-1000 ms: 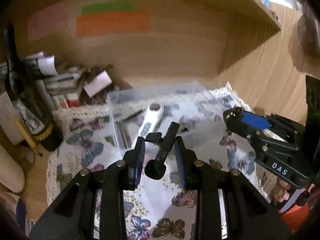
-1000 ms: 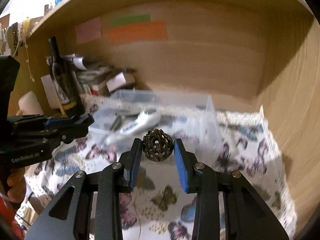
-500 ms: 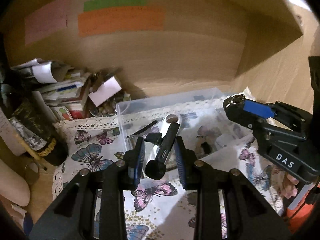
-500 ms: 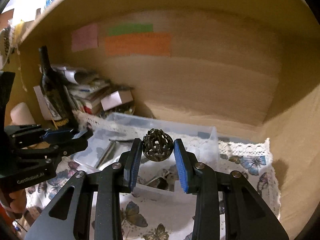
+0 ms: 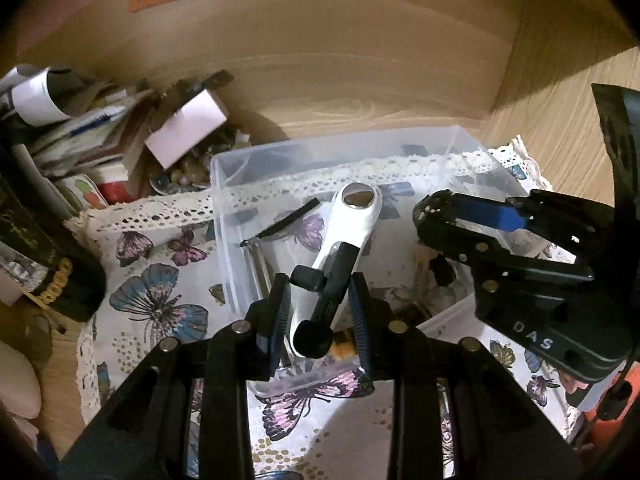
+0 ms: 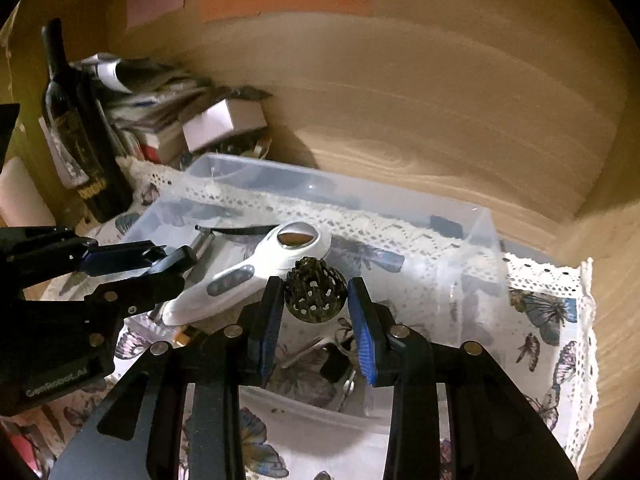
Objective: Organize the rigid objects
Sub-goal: 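Carry the ball and black part into the clear box and open both tools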
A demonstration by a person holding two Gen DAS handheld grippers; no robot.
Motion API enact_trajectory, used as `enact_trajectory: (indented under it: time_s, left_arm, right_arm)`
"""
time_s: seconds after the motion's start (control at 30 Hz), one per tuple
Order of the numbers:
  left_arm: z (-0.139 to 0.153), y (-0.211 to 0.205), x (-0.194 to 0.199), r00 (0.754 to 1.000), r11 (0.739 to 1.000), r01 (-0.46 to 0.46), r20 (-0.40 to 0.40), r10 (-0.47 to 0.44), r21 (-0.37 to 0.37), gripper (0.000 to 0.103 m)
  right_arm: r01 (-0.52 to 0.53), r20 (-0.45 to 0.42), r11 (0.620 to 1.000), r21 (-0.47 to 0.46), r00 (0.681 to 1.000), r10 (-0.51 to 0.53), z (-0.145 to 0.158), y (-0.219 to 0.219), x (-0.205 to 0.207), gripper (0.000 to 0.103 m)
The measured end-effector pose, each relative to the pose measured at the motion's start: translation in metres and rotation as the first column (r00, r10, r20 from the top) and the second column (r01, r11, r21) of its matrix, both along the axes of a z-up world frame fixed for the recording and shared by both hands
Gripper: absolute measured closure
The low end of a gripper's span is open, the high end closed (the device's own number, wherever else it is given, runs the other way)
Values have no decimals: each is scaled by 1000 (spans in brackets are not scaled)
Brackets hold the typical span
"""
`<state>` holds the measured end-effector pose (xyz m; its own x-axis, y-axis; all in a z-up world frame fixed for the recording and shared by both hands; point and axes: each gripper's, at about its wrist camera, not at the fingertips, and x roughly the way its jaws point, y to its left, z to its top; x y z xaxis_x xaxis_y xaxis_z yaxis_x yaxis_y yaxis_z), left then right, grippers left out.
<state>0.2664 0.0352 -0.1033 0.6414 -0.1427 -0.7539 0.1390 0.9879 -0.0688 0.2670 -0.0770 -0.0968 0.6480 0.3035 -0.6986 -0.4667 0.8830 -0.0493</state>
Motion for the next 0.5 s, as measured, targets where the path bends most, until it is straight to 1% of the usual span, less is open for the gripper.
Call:
enact_trajectory:
  time_s: [0.17, 0.23, 0.33, 0.43, 0.5]
  left_arm:
    - [4, -4, -6, 1000, 1000, 16, 24, -16, 9, 73]
    - [8, -5, -9, 999, 1000, 19, 39, -20, 15, 73]
    - [18, -5, -16, 997, 1000, 20, 68, -21, 11, 73]
    - [32, -3, -29, 994, 1000, 18, 109, -18, -5, 73]
    - [44, -2, -43, 988, 1000, 13, 153, -12, -8, 73]
  right_arm:
    - [-3, 8, 1000, -3, 1000, 4, 1, 0, -2, 72]
    - [-1, 32, 1000, 0, 999, 1, 7, -2, -6, 71]
    - [6, 80, 1000, 1, 997, -7, 20, -6, -16, 63]
    - [13, 131, 1000, 10, 991, -14, 35, -11, -29, 60]
    - [20, 162, 1000, 22, 987, -24, 44, -15, -39, 56]
